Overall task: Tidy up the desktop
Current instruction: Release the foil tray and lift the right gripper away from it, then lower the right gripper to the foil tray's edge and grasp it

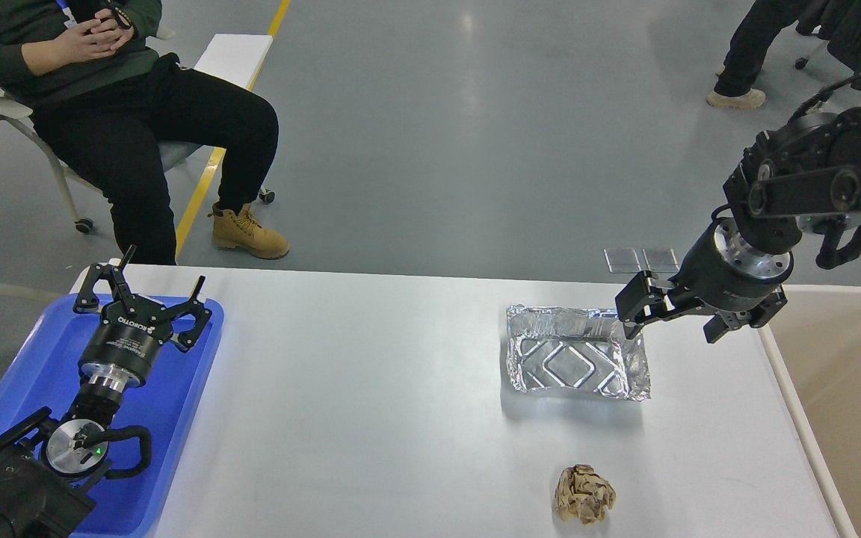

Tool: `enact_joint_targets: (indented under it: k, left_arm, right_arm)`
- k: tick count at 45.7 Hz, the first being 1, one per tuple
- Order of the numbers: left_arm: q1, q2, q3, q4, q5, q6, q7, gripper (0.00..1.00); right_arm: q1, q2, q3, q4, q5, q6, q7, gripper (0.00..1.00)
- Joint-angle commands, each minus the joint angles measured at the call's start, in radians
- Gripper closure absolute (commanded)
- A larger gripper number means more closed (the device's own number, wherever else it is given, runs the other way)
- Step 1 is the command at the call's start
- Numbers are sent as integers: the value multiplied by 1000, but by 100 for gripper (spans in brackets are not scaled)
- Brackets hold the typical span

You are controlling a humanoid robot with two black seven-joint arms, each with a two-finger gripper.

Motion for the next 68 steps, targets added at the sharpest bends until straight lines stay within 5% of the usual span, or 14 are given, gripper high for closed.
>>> enact_joint_targets:
  k: [1,18,31,48,68]
  left_arm:
    - [1,0,0,0,0,0,0,1]
    - [0,0,0,0,0,0,0,1]
    - [0,-1,0,0,0,0,0,1]
    - [0,0,0,0,0,0,0,1]
    - [0,0,0,0,0,0,0,1]
  right_arm:
    - [-6,-13,-2,-15,0,-14,1,0]
    - [-28,-23,4,-59,0,-25,1,0]
    - [-175,-72,19,-298,-1,-57,1,0]
    - [-334,-96,96,-315,-3,-258,1,0]
    - [-729,-92,179,-607,-18,-507,5,0]
